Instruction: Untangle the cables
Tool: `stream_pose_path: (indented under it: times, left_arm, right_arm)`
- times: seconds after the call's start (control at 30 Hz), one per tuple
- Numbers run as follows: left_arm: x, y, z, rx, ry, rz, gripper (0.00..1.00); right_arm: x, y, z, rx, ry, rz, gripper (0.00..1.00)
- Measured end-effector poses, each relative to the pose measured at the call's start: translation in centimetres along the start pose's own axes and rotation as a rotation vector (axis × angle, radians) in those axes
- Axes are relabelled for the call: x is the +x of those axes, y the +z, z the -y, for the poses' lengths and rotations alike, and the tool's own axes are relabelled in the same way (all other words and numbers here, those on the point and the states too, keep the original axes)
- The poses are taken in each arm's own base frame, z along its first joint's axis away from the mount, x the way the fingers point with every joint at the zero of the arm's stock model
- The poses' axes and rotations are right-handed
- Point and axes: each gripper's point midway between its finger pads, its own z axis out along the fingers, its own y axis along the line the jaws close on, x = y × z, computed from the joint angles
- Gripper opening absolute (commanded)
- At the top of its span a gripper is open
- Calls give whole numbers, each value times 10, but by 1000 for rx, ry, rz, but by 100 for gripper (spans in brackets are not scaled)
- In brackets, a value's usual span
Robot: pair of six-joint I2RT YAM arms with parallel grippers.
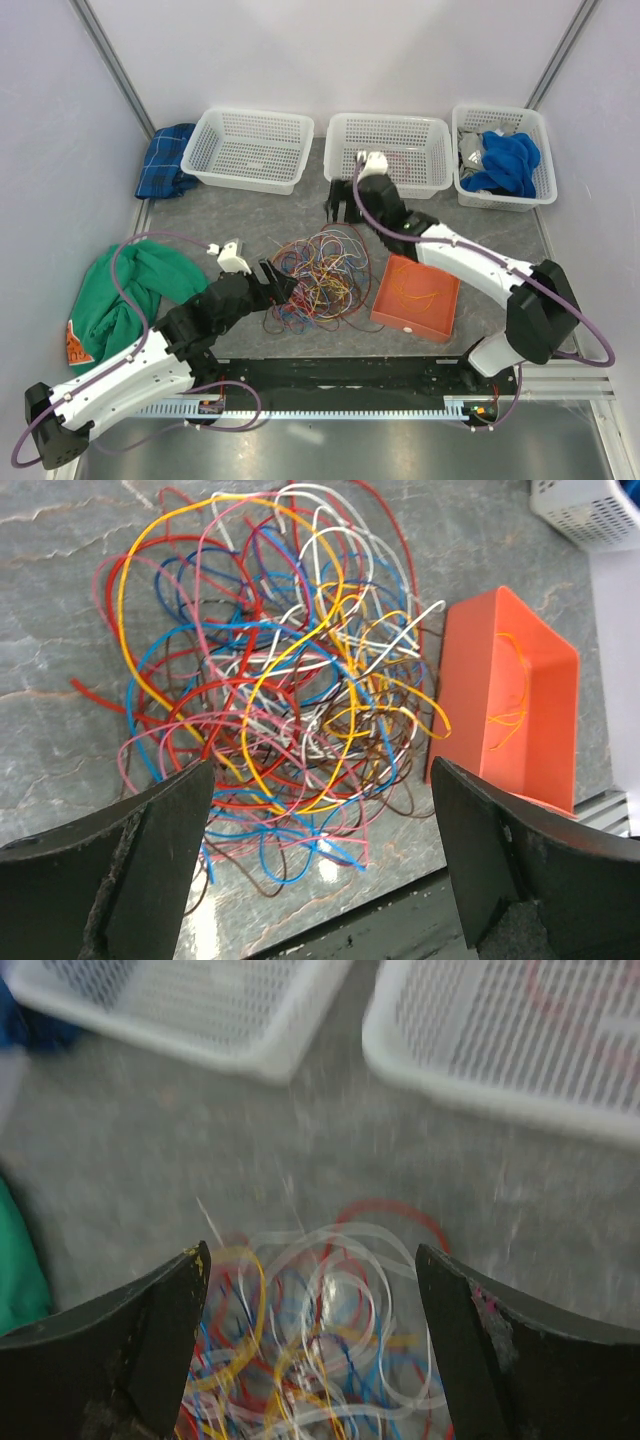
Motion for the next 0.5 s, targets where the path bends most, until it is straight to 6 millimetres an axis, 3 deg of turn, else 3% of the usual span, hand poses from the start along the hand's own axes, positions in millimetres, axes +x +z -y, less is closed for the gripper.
stream_pose_path:
  times: [0.07,0.2,0.27,0.43,0.5]
  left_arm:
    - [2,-1,-2,-6,-2,-8,95]
    - [3,-4,-3,-8,-10,-14,95]
    - [2,-5,-3,-2,-18,-12,95]
    - [2,-7,-3,-1,-34,-13,95]
    - [5,-7,-3,-5,-40,-24,95]
  right_arm:
    - [54,-5,5,-4,-30,-106,87]
    - [126,-23,13,-11,-83,-242,84]
    - [143,-34,8,-37,-98,-261,83]
    - [159,-58,-11,-126,-97,-245,81]
    - [167,-59,-15,-141,-96,-254,63]
